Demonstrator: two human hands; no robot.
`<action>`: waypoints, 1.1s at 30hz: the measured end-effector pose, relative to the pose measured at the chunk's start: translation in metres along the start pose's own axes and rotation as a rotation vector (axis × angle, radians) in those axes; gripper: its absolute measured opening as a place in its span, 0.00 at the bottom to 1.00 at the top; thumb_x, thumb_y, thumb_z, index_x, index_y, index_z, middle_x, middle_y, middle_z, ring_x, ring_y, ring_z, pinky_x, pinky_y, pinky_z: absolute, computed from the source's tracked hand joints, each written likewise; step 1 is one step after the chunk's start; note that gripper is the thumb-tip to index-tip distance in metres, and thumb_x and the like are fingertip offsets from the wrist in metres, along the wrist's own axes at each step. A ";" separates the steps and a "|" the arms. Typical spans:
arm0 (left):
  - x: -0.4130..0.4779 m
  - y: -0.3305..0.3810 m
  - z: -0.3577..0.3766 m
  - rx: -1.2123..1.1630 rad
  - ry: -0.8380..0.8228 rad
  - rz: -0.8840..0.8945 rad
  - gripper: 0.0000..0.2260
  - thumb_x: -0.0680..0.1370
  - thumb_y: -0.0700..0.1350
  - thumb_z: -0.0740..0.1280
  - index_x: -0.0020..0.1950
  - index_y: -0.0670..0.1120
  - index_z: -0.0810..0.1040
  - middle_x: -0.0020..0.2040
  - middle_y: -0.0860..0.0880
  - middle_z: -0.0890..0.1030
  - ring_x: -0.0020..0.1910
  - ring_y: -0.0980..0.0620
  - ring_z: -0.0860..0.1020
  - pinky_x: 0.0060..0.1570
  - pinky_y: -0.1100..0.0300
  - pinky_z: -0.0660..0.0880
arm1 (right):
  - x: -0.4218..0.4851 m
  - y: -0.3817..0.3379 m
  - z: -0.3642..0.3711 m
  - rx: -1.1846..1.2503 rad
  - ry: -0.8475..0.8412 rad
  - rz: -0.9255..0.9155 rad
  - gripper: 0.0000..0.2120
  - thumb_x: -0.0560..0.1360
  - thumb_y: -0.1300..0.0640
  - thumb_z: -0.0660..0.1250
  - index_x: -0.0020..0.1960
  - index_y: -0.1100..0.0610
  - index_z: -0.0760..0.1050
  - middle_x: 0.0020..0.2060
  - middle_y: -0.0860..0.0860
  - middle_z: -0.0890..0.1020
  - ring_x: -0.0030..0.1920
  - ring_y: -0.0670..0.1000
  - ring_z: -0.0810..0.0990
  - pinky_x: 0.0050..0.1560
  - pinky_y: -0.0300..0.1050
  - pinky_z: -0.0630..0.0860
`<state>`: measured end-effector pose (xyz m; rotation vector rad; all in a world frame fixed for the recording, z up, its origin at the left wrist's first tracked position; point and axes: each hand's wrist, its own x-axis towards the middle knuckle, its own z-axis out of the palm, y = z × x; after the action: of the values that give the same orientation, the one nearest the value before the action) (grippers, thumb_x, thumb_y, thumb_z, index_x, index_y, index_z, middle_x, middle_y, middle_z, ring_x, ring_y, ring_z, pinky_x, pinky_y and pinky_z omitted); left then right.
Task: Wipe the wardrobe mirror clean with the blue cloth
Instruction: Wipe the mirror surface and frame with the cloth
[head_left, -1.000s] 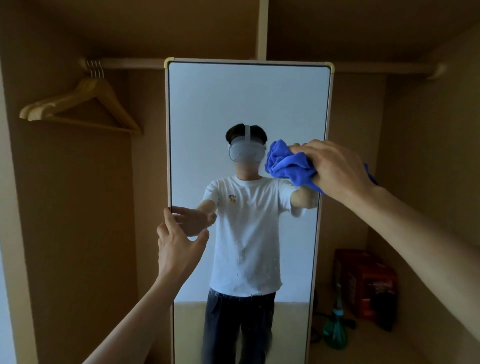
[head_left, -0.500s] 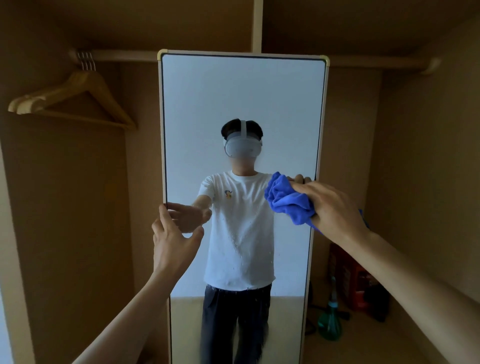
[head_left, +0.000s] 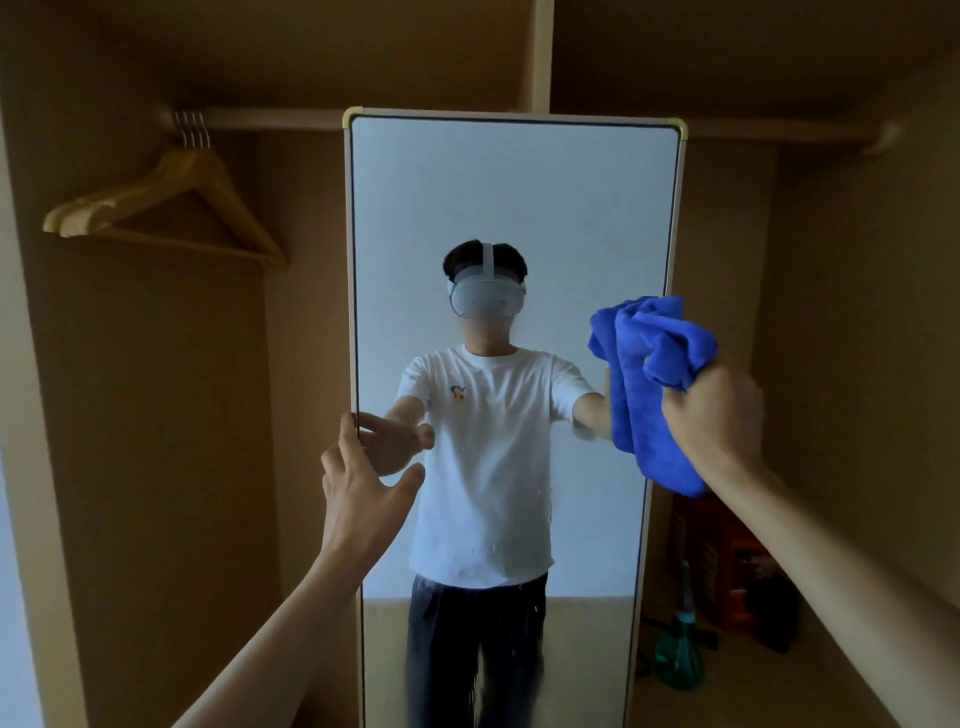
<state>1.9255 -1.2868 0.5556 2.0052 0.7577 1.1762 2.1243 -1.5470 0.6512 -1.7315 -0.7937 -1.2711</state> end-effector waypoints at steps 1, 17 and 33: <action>0.001 -0.002 0.000 -0.008 -0.007 0.004 0.44 0.76 0.56 0.72 0.82 0.55 0.45 0.77 0.46 0.57 0.75 0.40 0.63 0.66 0.39 0.71 | 0.000 0.002 0.004 -0.002 -0.007 0.009 0.09 0.72 0.60 0.61 0.46 0.46 0.66 0.26 0.47 0.71 0.24 0.40 0.66 0.25 0.34 0.57; 0.012 -0.008 -0.019 -0.080 -0.187 0.058 0.43 0.76 0.53 0.72 0.82 0.53 0.47 0.78 0.52 0.58 0.77 0.44 0.59 0.71 0.40 0.65 | -0.010 -0.086 0.052 0.071 -0.150 0.039 0.12 0.75 0.60 0.62 0.47 0.43 0.65 0.32 0.47 0.72 0.31 0.48 0.74 0.29 0.40 0.62; 0.010 -0.018 -0.036 -0.202 -0.299 0.161 0.38 0.70 0.40 0.68 0.69 0.64 0.51 0.63 0.64 0.76 0.72 0.56 0.64 0.63 0.64 0.56 | -0.035 -0.202 0.100 -0.013 -0.335 -0.045 0.17 0.77 0.62 0.61 0.66 0.57 0.71 0.51 0.54 0.77 0.41 0.52 0.72 0.39 0.40 0.61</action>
<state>1.8947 -1.2584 0.5592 2.0366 0.3207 0.9666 1.9857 -1.3657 0.6532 -1.9762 -1.0210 -1.0282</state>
